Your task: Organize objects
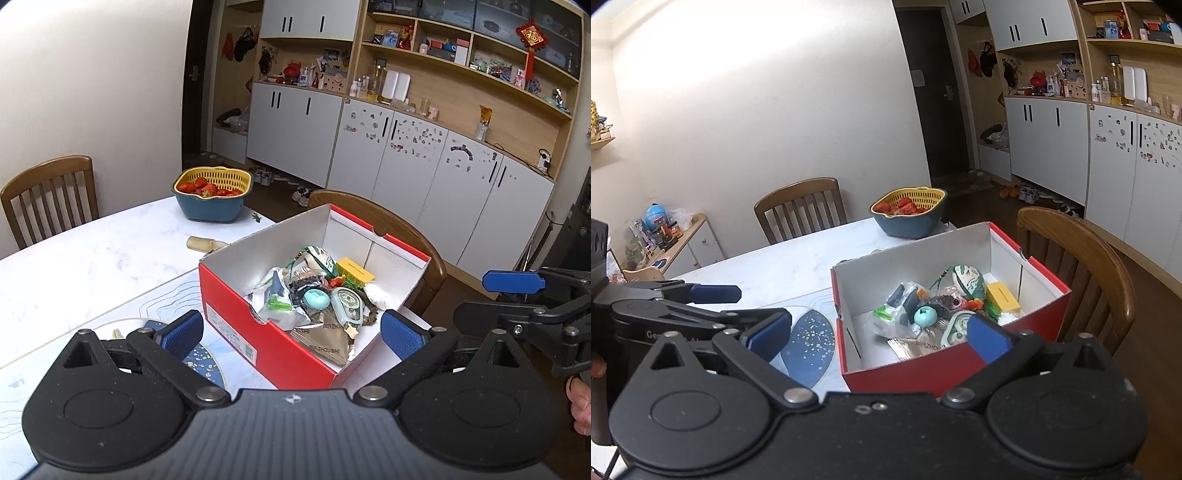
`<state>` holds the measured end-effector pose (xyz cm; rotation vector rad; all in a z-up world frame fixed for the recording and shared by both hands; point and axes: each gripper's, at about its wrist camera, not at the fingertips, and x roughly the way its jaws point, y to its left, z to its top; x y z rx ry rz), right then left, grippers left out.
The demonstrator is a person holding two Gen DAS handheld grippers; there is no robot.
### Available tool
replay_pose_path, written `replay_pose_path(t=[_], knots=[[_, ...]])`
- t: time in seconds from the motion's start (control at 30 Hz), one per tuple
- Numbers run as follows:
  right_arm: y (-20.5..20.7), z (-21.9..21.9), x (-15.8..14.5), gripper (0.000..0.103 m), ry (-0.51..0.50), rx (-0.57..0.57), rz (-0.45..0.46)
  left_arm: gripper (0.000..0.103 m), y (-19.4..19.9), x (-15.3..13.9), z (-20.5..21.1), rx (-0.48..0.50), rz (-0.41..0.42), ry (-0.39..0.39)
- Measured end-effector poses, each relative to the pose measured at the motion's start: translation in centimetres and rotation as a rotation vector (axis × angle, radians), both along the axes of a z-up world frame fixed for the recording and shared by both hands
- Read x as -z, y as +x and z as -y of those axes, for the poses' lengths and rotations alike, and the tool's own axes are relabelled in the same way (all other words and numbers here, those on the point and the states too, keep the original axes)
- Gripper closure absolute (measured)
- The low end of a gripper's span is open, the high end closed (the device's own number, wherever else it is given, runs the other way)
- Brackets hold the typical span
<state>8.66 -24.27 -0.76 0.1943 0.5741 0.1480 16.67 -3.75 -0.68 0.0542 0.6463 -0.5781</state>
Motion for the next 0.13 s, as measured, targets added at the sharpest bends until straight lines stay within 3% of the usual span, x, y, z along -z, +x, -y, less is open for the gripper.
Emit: replay_pose_path(t=[0.13], knots=[[0.14,-0.14,0.03,0.001,-0.002,0.0,-0.004,0.0,0.16,-0.14,-0.52,-0.017,0.0,-0.004]])
